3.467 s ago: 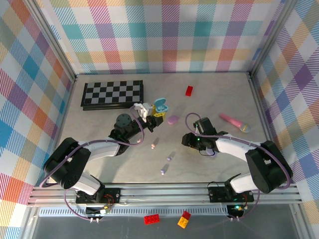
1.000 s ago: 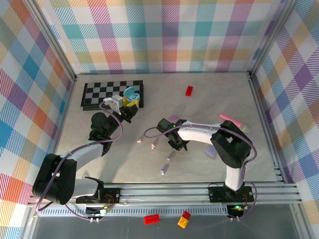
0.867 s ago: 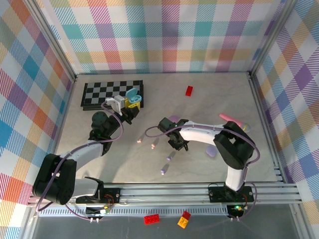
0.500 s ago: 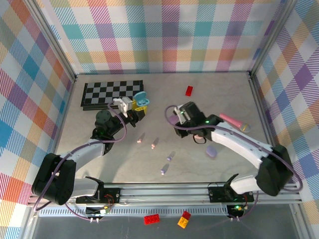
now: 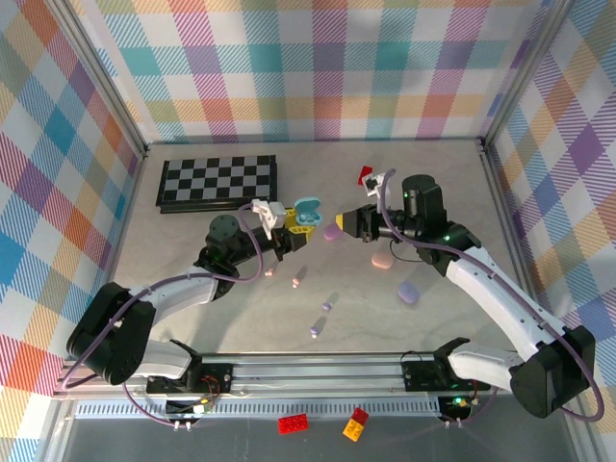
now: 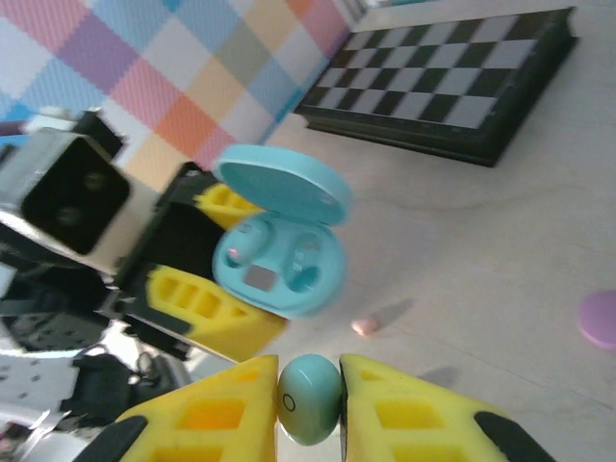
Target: Insert wireless bluetooth earbuds into charging case
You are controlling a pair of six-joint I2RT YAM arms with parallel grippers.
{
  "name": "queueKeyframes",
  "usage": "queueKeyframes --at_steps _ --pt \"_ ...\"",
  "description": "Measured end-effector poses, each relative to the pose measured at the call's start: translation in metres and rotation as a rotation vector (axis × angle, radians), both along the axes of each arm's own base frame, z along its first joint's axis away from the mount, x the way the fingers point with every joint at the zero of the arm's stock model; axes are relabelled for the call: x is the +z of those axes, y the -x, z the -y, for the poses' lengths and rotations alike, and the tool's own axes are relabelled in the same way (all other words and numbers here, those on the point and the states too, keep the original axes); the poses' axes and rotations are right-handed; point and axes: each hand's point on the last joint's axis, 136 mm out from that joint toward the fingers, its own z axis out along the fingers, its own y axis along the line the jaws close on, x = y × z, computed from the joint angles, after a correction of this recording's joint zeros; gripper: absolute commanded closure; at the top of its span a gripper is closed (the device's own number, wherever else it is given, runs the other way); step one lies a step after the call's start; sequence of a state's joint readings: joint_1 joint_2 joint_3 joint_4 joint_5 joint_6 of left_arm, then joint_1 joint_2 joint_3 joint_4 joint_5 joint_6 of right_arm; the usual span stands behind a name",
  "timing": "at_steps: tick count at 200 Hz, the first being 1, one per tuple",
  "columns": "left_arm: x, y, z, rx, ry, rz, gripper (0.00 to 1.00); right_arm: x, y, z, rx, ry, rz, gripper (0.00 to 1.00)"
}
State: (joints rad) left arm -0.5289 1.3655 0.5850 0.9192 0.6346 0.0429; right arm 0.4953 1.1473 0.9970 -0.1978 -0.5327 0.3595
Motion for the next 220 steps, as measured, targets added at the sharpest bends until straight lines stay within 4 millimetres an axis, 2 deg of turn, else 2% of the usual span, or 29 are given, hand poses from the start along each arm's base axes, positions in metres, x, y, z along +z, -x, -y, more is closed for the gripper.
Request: queueKeyframes --at_steps 25,64,220 --pt "0.003 0.006 0.008 -0.049 -0.002 0.012 0.69 0.007 0.010 -0.008 0.076 -0.044 -0.022 0.80" --pt "0.004 0.019 0.020 -0.110 -0.029 0.041 0.69 0.006 0.012 -0.016 0.131 -0.067 -0.052 0.80" --pt "0.001 0.026 0.021 -0.129 -0.063 0.057 0.69 -0.011 0.000 -0.021 0.123 -0.041 -0.085 0.79"
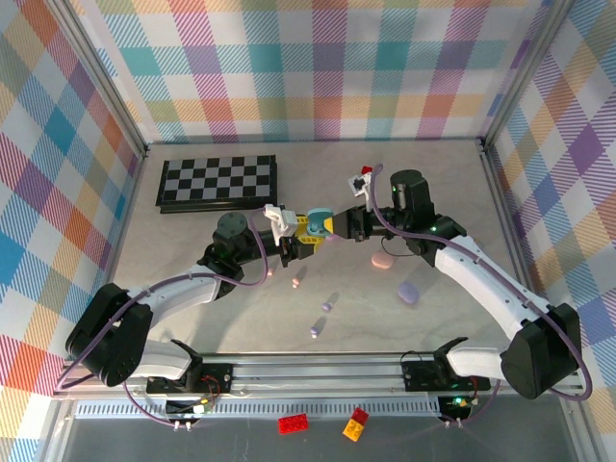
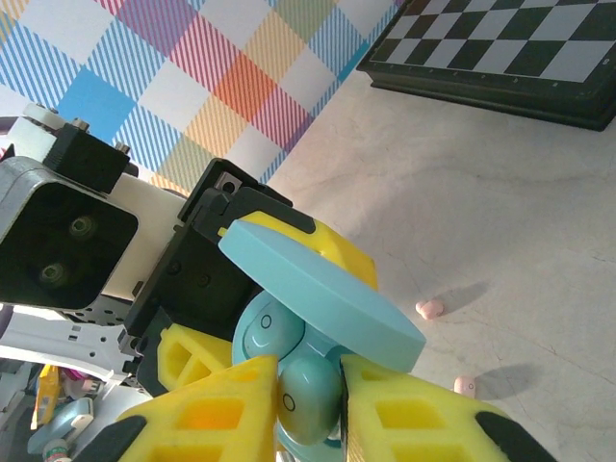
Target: Insert wireless bluetooth earbuds into charging case
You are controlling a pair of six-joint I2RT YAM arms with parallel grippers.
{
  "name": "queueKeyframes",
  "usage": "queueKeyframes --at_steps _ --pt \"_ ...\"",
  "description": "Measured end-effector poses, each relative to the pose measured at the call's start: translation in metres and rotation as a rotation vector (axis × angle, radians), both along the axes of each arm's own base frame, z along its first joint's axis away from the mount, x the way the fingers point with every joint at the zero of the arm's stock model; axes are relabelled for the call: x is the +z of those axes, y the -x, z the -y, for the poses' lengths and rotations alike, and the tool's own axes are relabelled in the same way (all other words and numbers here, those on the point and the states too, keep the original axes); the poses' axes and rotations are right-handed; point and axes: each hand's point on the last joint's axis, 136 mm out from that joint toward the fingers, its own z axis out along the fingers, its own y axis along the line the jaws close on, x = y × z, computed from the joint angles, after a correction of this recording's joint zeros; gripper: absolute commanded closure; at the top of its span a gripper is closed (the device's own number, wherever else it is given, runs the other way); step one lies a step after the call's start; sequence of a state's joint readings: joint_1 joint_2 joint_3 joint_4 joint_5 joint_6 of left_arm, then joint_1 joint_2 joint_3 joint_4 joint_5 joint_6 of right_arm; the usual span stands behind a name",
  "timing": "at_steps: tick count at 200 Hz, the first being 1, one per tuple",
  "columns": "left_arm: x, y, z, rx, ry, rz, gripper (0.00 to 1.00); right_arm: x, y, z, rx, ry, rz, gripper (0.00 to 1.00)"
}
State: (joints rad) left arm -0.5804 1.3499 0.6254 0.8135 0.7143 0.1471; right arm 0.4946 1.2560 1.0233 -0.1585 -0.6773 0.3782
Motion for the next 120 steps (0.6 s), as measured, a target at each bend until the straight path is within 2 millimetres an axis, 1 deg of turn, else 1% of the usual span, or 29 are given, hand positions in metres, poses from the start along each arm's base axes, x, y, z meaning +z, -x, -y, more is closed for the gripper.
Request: queueKeyframes --at_steps 45,61,96,120 --pt "0.0014 0.0003 -0.0004 0.001 0.003 0.001 0.69 -0.0005 -0.0007 0.0003 -0.004 0.003 0.001 0.75" --pt "0.0017 0.0003 -0.0004 0.002 0.004 0.000 0.69 -0.0012 -0.0010 0.0006 -0.007 0.005 -0.001 0.71" --pt "0.0008 -0.0003 -0.0006 0.005 0.001 -0.003 0.69 -0.0036 -0.0017 0.0018 -0.015 0.016 -0.004 0.67" --pt "0.0003 -0.0008 -0.0007 0.008 0.000 -0.006 0.69 -0.0054 -0.0033 0.0033 -0.029 0.027 -0.005 0.61"
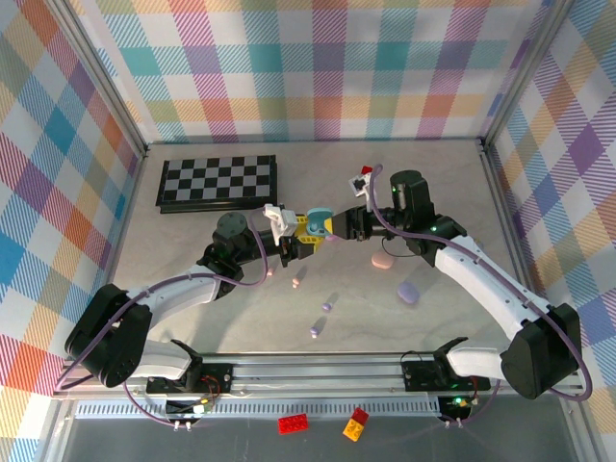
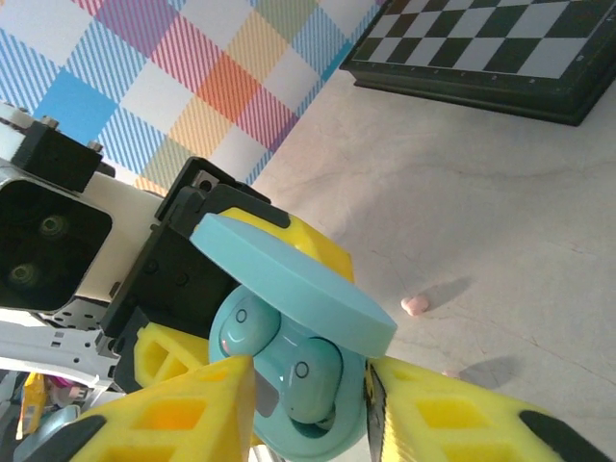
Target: Insert wireless bluetooth earbuds into charging case
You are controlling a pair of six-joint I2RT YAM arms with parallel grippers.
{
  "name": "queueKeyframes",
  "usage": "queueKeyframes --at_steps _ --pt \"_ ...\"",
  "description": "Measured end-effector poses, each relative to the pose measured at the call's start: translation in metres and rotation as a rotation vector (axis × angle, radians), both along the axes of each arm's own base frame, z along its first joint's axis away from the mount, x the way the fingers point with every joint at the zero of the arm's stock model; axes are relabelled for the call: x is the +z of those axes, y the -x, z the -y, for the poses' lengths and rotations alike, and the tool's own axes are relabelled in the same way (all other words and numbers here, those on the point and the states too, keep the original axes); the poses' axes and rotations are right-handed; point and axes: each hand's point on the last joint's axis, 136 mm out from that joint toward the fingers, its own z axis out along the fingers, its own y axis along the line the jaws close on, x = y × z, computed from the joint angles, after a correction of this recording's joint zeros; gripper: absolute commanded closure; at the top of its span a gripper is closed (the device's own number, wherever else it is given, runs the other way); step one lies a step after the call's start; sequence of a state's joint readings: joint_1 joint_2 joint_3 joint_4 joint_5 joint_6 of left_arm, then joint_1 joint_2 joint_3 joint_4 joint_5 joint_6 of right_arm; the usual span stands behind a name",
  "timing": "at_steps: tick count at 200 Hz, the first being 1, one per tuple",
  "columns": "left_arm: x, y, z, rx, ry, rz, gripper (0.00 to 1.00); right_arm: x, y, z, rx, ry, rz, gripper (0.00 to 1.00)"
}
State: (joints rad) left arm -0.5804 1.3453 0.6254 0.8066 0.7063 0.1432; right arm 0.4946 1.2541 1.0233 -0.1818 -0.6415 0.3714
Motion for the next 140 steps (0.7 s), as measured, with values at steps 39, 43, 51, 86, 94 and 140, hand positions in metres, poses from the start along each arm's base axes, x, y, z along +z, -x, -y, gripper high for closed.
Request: queueKeyframes --at_steps 39,43,51,86,94,140 --pt "0.000 -0.001 0.000 0.004 0.000 0.000 0.69 0.010 0.005 0.006 -0.010 0.005 0.048 0.45" --pt "0.000 -0.001 0.000 0.004 0.000 0.000 0.69 0.013 0.006 0.007 -0.013 0.001 0.054 0.43" --pt "0.000 -0.001 0.000 0.004 0.000 0.000 0.69 0.018 0.008 0.008 -0.012 -0.004 0.072 0.39" --pt "0.000 0.001 -0.001 0.001 -0.005 -0.007 0.69 0.025 0.005 0.007 -0.012 -0.012 0.099 0.32" --pt "-0.001 0.001 -0.001 0.000 -0.006 -0.009 0.69 0.027 0.002 0.004 -0.010 -0.014 0.099 0.32" --pt "-0.001 0.002 0.000 -0.007 -0.007 -0.011 0.69 0.042 -0.007 -0.014 0.080 -0.061 0.119 0.38"
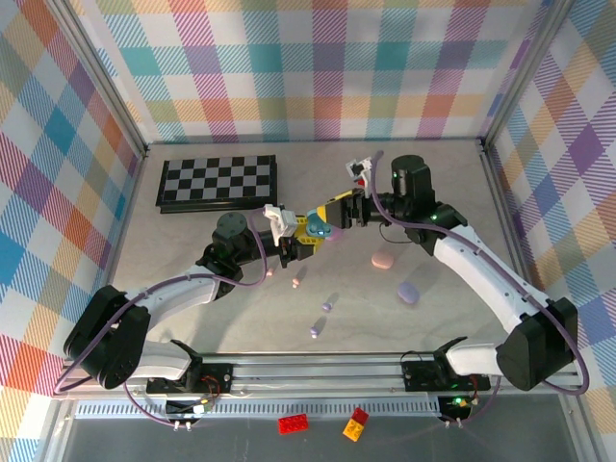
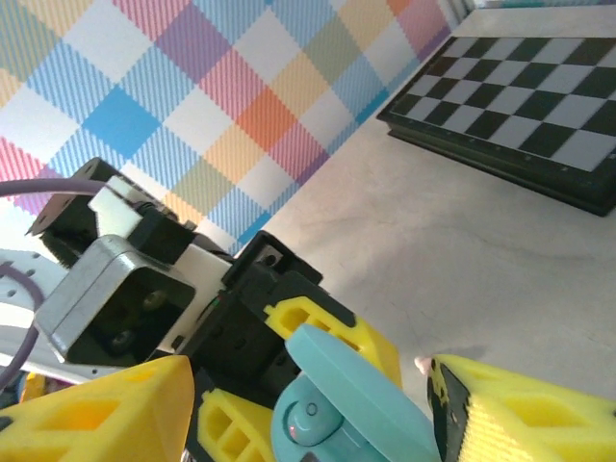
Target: Insert wireless bluetooth earbuds into charging case
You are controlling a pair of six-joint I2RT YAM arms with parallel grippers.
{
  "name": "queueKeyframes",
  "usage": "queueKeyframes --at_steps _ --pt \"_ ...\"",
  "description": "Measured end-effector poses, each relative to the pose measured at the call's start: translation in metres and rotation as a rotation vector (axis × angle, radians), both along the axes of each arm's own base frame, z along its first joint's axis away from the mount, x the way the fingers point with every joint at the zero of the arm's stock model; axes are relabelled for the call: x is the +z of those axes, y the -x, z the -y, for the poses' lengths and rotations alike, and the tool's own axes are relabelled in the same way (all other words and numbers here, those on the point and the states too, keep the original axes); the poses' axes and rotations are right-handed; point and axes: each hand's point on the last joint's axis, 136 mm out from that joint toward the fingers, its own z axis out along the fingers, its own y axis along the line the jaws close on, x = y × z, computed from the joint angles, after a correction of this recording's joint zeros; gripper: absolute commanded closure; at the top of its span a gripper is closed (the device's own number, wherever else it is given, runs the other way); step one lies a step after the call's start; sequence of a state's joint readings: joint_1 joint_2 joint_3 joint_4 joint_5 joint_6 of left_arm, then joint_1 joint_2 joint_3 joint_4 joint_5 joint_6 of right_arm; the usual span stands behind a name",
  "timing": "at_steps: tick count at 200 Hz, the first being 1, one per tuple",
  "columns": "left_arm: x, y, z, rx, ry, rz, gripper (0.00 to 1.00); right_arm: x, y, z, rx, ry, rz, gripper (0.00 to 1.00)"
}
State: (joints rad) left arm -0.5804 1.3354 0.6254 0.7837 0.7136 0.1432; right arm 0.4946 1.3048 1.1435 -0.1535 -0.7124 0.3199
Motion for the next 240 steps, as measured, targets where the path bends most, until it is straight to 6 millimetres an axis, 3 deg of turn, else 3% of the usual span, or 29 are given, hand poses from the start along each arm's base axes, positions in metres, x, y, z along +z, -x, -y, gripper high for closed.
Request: queueKeyframes --at_steps 35,56,72,104,148,182,240 --pt "0.000 -0.004 -0.001 0.027 0.000 0.000 0.69 0.000 0.014 -0.003 0.084 -0.018 -0.005 0.41" --pt "0.001 -0.008 -0.003 0.053 0.001 0.002 0.69 -0.013 0.025 0.001 0.095 -0.014 -0.026 0.42" --pt "0.002 -0.010 -0.003 0.058 0.002 0.003 0.69 -0.023 0.030 0.007 0.062 -0.015 -0.047 0.37" --pt "0.008 -0.010 -0.003 0.060 0.014 0.019 0.69 -0.020 0.031 0.019 -0.035 -0.056 -0.059 0.28" --pt "0.021 -0.011 -0.003 0.063 0.057 0.050 0.69 -0.021 0.018 0.016 -0.081 -0.122 -0.198 0.27" --pt "0.027 -0.012 -0.001 0.062 0.082 0.064 0.69 -0.029 0.010 0.003 -0.047 -0.183 -0.348 0.33" --pt "0.028 -0.009 0.002 0.055 0.084 0.089 0.69 -0.026 0.013 -0.005 0.013 -0.230 -0.477 0.61"
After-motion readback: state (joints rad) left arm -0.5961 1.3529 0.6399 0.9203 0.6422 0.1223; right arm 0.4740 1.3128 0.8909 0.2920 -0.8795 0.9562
